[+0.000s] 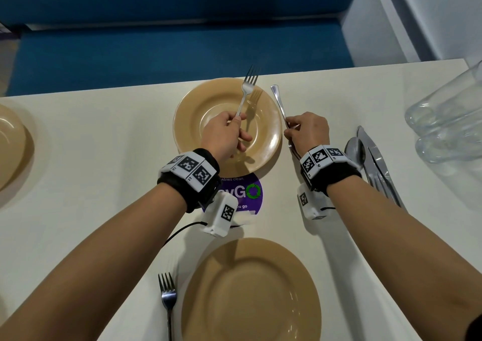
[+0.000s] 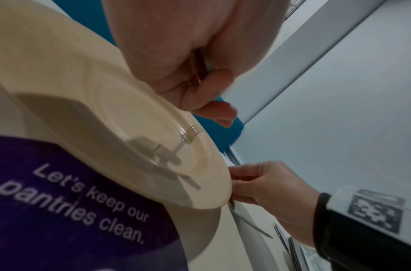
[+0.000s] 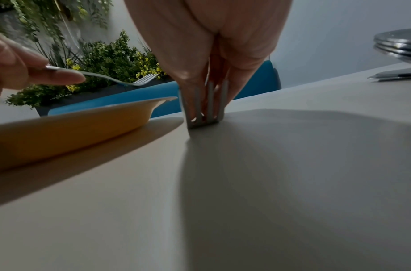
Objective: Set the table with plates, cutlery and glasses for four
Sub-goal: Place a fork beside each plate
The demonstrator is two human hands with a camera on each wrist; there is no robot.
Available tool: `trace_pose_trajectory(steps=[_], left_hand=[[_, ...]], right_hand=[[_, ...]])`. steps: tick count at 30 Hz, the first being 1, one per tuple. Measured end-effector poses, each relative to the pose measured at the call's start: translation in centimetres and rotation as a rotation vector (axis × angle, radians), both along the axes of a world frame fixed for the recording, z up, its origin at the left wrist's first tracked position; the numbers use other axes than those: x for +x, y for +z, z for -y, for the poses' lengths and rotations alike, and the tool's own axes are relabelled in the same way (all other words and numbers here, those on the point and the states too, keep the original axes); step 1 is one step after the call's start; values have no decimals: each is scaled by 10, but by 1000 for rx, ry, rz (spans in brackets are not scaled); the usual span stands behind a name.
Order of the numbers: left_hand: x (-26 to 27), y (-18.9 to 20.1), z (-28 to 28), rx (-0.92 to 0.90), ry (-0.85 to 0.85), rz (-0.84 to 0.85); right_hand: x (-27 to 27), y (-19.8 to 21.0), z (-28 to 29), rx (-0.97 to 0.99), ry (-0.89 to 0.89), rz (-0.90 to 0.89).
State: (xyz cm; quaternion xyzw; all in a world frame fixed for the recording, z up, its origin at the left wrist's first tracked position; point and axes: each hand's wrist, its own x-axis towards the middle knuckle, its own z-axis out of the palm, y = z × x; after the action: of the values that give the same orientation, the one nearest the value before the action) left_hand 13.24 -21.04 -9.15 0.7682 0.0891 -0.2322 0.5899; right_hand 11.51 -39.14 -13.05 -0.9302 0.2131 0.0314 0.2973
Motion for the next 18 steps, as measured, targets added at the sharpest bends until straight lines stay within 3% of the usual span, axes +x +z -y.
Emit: trace_pose_trajectory(steps=[11, 18], left_hand=[[0, 0, -1, 10, 4, 0], [-1, 2, -3, -8, 21, -3]], right_hand=[[6, 1, 2, 55, -6, 8], [5, 5, 8, 103, -115, 73]])
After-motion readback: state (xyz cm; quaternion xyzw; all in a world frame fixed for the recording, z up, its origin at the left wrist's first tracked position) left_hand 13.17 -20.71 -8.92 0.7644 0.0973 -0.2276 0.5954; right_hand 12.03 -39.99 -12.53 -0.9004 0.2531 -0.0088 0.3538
